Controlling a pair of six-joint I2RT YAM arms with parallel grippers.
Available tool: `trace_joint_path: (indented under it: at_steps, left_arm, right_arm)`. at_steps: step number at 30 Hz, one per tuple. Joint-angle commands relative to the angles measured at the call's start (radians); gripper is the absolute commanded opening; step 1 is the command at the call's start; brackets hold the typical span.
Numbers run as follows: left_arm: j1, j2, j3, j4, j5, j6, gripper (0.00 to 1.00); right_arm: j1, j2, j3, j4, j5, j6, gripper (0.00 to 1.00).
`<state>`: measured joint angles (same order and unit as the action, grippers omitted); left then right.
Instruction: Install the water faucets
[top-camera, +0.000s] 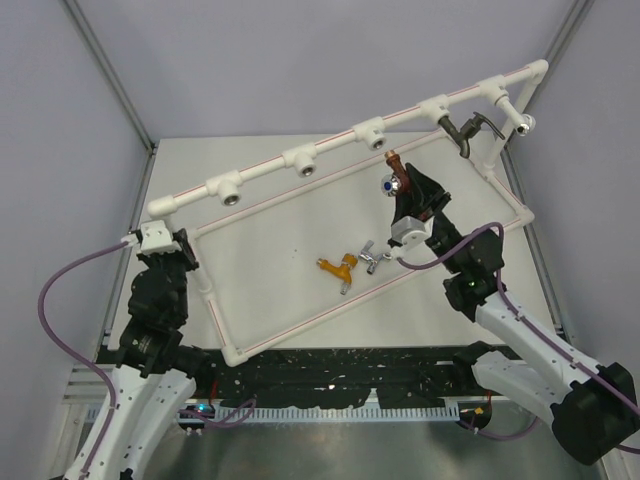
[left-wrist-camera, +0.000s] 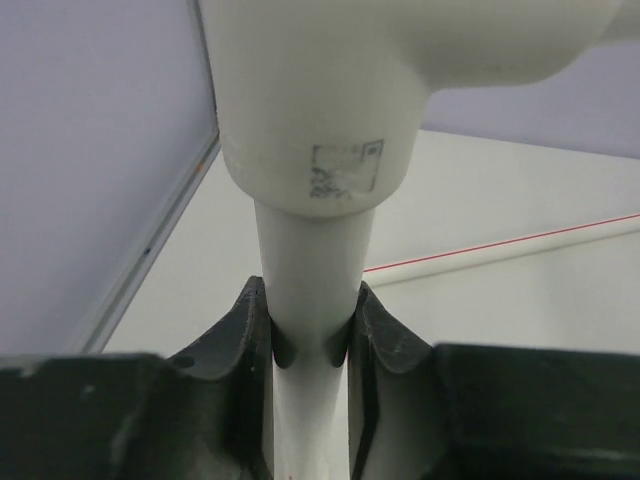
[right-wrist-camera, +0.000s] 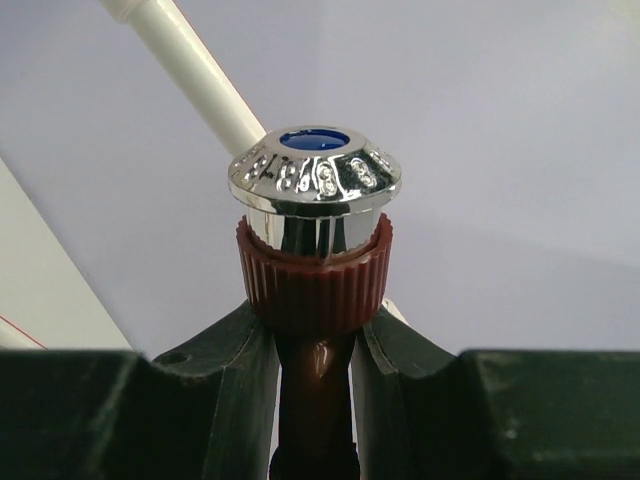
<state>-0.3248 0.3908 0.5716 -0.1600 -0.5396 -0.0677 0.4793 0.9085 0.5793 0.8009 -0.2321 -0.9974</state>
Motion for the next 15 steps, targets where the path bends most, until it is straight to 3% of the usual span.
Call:
trace_joint_path:
  at_steps: [1, 3, 15]
  left_arm:
    - [0.007, -0.032, 0.002, 0.027, 0.04, 0.0, 0.09]
    - [0.006, -0.032, 0.002, 0.011, 0.044, 0.006, 0.0]
    - [0.013, 0.01, 0.013, -0.024, 0.075, 0.022, 0.0]
  right_arm:
    - [-0.002, 0.012, 0.048, 0.077, -0.024, -0.139, 0.05]
    - [-0.001, 0.018, 0.054, 0.067, -0.039, -0.188, 0.05]
    - [0.024, 0.059, 0.137, -0.121, -0.049, -0.52, 0.05]
